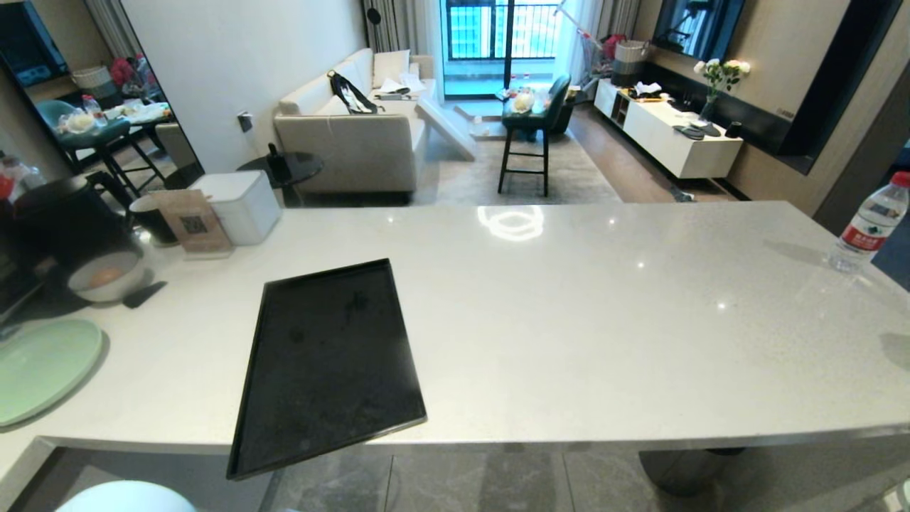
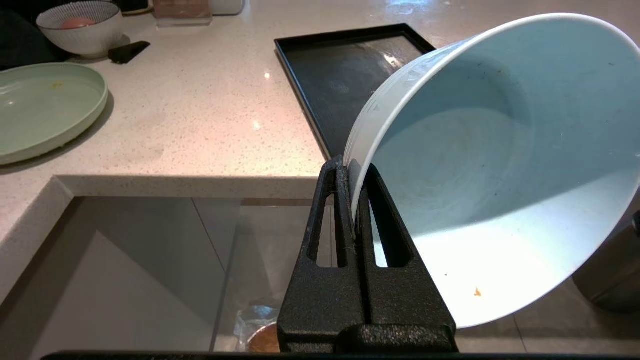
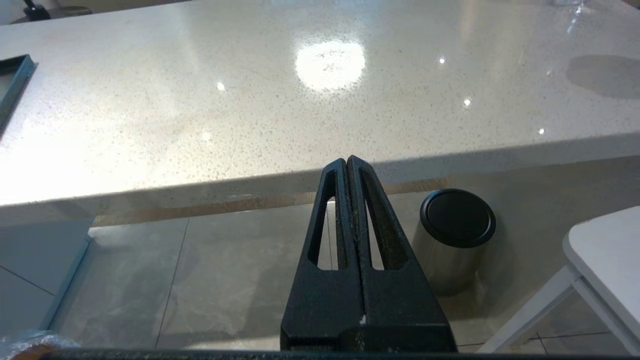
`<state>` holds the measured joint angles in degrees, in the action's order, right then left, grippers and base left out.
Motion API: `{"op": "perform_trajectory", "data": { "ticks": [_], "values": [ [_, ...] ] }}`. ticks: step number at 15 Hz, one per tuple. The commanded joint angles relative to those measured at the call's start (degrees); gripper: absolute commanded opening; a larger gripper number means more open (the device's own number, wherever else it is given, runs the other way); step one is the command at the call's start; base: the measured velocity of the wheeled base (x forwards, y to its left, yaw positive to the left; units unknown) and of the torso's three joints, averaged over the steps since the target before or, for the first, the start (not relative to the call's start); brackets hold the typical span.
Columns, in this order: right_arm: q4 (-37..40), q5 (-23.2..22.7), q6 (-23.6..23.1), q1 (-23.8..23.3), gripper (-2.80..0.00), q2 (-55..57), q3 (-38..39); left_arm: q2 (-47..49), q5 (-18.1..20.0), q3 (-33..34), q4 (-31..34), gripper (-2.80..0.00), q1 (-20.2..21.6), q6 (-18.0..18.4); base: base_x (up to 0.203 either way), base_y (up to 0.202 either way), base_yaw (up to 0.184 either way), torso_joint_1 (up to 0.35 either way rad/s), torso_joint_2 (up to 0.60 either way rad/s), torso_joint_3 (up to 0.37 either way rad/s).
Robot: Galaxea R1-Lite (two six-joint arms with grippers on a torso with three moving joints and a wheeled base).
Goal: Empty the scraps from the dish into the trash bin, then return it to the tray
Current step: Put the bowl back to the table
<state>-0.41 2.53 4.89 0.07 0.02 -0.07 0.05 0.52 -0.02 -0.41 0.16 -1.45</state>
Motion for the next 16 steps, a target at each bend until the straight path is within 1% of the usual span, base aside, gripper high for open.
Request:
{"op": "perform_trajectory", "data": {
  "ticks": [1,13,16],
  "values": [
    [0.05,0.02,0.03,0.01,-2.80,-0.02,0.04,0.04,0.00,0.02,-0.02,-2.80,0.02,-0.04,0.000,0.000,0.000,0.149,-0.35,-0.212],
    [0.06,0.02,-0.06,0.01,-2.80,-0.02,-0.01,0.04,0.00,0.02,-0.02,-2.80,0.02,-0.04,0.000,0.000,0.000,0.144,-0.33,-0.190],
    [0.06,0.02,-0.06,0.01,-2.80,-0.02,0.02,0.04,0.00,0.02,-0.02,-2.80,0.02,-0.04,0.000,0.000,0.000,0.007,-0.02,-0.004]
  ]
}}
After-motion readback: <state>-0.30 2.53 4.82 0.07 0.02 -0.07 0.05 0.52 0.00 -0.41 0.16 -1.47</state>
